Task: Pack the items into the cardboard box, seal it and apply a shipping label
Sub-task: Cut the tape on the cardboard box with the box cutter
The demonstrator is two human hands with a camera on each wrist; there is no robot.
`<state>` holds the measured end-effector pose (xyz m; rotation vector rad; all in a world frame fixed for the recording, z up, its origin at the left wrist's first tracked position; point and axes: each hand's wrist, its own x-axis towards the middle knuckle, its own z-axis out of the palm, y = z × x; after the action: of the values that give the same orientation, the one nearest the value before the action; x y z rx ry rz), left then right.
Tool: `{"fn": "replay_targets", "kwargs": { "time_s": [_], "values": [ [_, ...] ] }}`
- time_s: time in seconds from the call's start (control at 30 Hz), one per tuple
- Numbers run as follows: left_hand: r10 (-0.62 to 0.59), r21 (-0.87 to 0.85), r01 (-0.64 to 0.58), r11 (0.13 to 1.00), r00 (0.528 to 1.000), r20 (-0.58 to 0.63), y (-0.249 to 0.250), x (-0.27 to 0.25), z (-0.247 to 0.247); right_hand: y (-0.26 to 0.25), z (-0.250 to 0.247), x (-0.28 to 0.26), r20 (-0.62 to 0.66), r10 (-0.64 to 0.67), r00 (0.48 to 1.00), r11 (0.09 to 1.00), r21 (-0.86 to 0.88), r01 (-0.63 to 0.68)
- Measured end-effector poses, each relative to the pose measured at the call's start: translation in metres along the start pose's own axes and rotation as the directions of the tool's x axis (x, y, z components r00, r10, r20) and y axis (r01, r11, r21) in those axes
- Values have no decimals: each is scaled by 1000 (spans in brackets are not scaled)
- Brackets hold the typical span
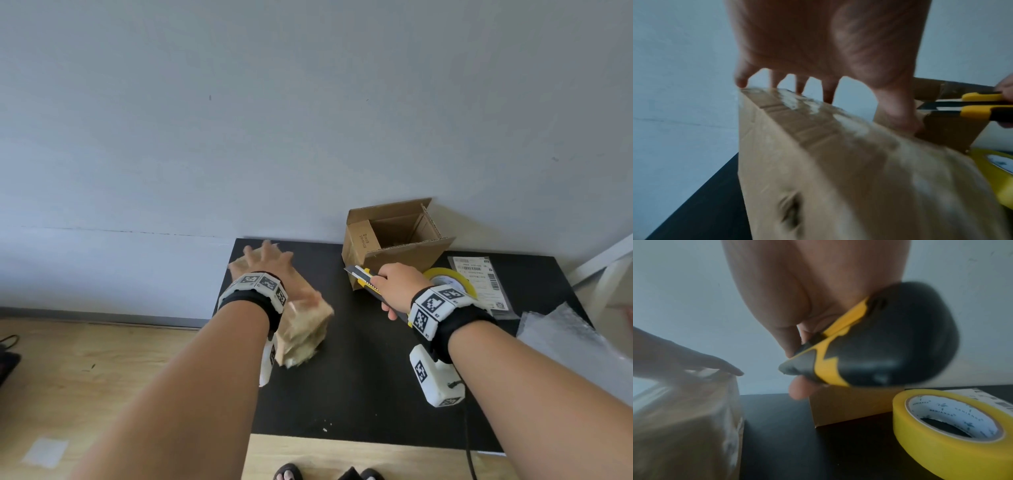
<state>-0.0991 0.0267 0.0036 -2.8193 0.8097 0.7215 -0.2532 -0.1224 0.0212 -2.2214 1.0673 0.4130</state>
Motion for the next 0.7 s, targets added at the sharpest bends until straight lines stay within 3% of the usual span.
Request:
{"fn": "replay_targets", "kwargs": {
  "time_s": [0.07, 0.2, 0.3, 0.43, 0.57, 0.7],
  "values": [
    [68, 57, -75, 996, 991, 118, 5, 1, 0, -1, 2, 2, 16, -2, 1000, 1000, 1, 2],
    [33, 164, -65, 984, 981, 192, 2, 12, 0, -4, 6, 5, 35, -3, 999, 1000, -9, 3],
    [-54, 153, 23, 988, 978, 201, -2, 9, -5, -5, 5, 7, 38, -1, 999, 1000, -16, 2],
    [-2, 219, -27, 975, 991, 133, -6, 7, -7, -4, 1, 9, 28, 11, 1000, 1000, 0, -11],
    [-21, 219, -23, 975, 980, 199, -10, 8, -5, -5, -3, 10, 29, 21, 999, 1000, 18, -22],
    [195, 117, -237, 964, 936, 293, 1, -4, -17, -8, -2, 9, 31, 23, 999, 999, 46, -25]
  ]
}}
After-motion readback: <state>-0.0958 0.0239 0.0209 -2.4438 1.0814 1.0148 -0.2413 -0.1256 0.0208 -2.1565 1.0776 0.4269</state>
